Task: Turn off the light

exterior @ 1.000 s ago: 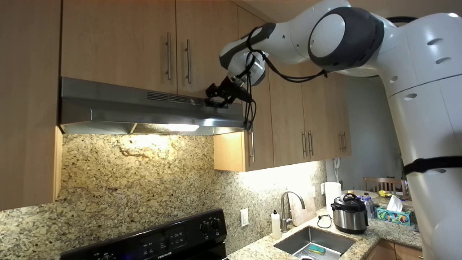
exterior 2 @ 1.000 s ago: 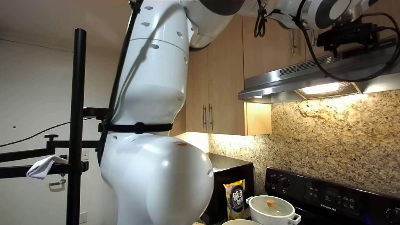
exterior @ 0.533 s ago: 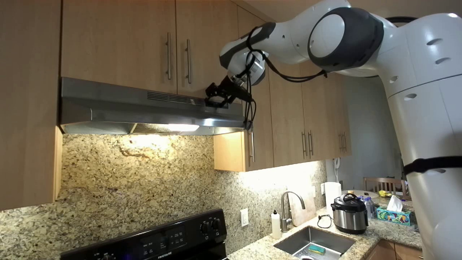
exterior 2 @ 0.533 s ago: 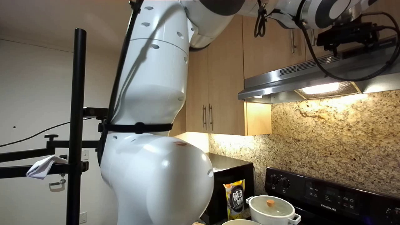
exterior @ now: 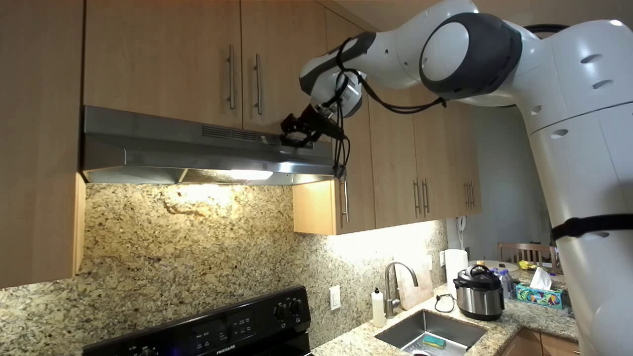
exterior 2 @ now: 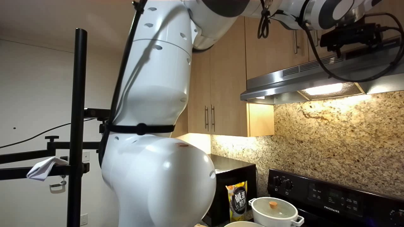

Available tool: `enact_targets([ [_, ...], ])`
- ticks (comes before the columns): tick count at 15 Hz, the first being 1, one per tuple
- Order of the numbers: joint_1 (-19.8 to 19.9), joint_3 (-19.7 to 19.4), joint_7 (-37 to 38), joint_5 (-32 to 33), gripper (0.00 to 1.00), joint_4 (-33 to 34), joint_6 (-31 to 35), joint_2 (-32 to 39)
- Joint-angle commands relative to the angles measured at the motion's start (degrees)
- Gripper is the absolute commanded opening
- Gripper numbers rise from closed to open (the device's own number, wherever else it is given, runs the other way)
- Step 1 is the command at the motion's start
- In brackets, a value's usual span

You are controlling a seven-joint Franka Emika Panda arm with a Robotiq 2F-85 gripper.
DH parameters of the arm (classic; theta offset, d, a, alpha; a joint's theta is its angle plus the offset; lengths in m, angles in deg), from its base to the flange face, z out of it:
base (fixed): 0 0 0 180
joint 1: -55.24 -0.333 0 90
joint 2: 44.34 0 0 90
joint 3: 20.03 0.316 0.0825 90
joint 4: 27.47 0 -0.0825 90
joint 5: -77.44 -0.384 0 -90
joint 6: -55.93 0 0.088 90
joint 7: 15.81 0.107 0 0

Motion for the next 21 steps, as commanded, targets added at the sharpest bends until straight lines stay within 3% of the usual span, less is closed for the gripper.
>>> enact_targets([
  [1, -0.19, -0.22, 1.50, 1.41, 1.00, 1.62, 0.77, 1.28],
  [21, 0.49, -2.08, 4.18, 1.47, 1.00, 6.34, 1.33, 4.44],
])
